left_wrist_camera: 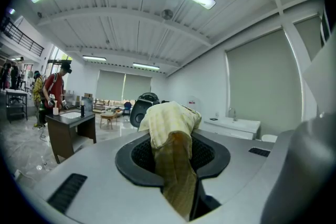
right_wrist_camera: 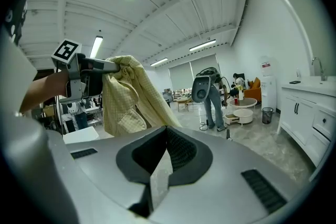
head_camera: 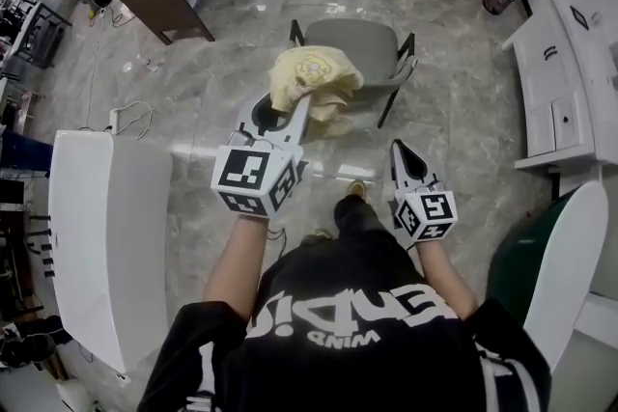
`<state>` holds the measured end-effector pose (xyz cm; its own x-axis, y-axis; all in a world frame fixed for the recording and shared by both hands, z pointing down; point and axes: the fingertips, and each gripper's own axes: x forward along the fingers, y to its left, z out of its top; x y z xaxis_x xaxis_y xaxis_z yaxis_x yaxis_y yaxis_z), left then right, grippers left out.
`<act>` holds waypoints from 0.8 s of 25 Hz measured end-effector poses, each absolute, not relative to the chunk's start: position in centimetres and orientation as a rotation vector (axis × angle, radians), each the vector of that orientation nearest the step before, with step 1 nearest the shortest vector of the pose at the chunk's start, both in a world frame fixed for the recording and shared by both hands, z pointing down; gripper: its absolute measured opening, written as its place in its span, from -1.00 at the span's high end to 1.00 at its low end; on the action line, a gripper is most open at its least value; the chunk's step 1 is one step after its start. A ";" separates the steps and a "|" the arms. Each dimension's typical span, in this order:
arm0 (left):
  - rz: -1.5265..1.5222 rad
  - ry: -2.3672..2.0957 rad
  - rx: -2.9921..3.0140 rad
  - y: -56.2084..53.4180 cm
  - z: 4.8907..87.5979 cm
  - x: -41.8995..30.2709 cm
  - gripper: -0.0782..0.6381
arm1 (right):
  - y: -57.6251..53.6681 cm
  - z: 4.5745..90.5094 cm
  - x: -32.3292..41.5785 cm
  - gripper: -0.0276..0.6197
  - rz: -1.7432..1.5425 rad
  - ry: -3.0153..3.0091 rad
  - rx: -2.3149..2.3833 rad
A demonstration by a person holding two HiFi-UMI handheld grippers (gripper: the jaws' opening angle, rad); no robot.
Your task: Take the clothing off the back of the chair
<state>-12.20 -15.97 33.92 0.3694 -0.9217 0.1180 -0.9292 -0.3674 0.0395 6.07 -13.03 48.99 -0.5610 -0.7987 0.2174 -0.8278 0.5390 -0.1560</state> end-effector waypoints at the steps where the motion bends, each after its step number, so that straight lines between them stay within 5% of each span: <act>1: 0.105 -1.709 2.528 -14.4 33.4 -12.2 0.43 | -11.6 48.9 5.9 0.87 0.362 -2.652 1.406; 20: 0.071 -1.764 2.500 0.0 30.5 -9.8 0.42 | -0.4 44.1 8.0 0.87 0.272 -2.744 1.352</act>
